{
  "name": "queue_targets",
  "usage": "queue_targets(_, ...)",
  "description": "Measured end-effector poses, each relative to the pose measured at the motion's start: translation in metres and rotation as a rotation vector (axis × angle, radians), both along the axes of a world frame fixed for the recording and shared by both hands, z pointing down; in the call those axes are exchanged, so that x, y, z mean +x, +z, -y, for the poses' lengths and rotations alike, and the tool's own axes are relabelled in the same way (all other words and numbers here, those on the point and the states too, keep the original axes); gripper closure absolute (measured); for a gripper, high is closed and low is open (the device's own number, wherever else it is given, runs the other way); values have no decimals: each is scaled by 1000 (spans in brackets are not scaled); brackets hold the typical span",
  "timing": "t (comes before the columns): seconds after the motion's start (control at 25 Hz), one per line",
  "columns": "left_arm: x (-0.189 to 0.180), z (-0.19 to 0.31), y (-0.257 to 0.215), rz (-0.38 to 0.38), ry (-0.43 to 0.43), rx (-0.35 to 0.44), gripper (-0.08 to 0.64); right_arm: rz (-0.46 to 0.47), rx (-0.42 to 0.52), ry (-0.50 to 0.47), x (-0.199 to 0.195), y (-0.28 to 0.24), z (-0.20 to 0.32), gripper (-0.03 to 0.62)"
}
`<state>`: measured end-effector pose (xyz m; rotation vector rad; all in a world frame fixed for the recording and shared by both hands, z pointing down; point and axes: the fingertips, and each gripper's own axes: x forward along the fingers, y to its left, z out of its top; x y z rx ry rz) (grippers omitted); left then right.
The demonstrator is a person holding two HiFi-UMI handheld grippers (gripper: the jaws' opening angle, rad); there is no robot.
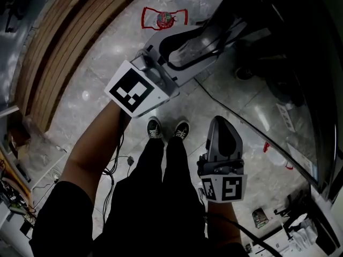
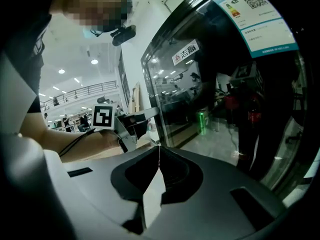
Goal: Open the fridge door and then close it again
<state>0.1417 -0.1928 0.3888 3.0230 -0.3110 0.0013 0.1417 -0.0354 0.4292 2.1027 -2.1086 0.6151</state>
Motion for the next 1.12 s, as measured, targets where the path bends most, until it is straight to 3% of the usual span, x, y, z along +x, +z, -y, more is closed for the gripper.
queue_targets(0.36,-3,1,-1,14,-24,-12,353,-4,1,-2,-6,-8,-12,577)
queue_targets(0.52,-10,-2,-6,-16,-24,-5,359,-10,-13,10,-3,-9,-21,577)
queue_targets(0.64,-29,-13,-6,-21,-35,1,376,-17,-9,7,-1,-9,-25,577)
queue_targets(0.88,-66,-46,-1,48,-98,16,387,-24,-28,-17,-13,-9,-43,577)
queue_targets(1.12,-108,-93,-6,65,-159,-12,411,-36,2,-94,-41,-33,-68,577)
